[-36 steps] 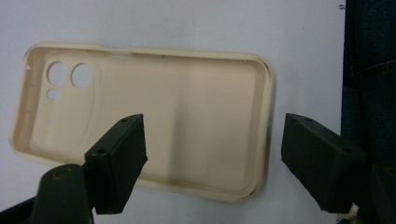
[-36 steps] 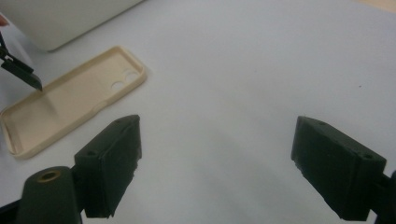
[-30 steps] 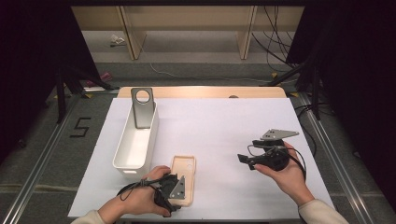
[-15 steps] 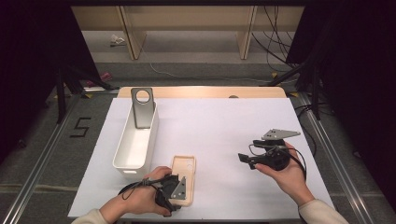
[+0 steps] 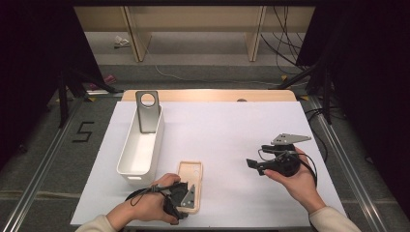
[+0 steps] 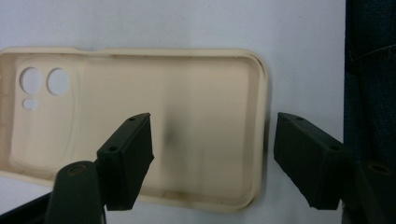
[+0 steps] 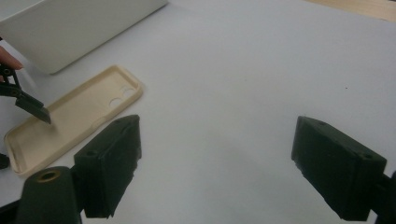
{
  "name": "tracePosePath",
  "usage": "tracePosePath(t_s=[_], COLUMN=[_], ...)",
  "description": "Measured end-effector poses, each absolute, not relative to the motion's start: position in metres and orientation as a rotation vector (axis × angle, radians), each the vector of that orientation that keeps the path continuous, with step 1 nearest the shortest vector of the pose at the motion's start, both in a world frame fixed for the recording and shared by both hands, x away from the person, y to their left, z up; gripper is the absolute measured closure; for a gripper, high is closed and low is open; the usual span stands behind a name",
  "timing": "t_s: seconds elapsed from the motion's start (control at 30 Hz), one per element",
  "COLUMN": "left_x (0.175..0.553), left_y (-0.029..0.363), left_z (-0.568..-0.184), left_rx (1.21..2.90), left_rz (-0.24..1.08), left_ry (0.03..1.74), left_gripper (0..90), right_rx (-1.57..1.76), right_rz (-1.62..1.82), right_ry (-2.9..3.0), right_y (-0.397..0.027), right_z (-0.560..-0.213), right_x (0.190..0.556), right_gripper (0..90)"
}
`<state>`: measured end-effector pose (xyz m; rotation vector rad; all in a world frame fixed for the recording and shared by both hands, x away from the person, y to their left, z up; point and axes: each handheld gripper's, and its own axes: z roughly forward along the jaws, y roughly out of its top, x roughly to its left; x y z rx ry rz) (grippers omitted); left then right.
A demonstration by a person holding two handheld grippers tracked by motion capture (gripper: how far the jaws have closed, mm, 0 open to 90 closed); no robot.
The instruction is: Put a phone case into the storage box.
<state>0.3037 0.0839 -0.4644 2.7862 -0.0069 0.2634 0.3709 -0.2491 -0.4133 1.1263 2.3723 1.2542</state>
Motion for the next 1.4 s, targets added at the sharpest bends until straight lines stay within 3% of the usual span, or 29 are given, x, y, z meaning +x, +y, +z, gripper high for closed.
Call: tracePosePath(t_s=[1.03,1.4], left_x=[0.298,0.296], left_y=[0.075,0.073], left_z=[-0.46,-0.46], left_rx=[2.86,2.874], left_rz=[0.145,0.145], left_ry=[-0.105,-0.118], left_gripper=[64.2,71.9], right_rx=[1.129,1.125], right_rz=[1.287,1.289], right_ry=[2.403,2.406], right_y=[-0.248,-0.248], right_z=[-0.415,-0.415], right_x=[0.371,0.371], right_gripper=[16.7,16.7])
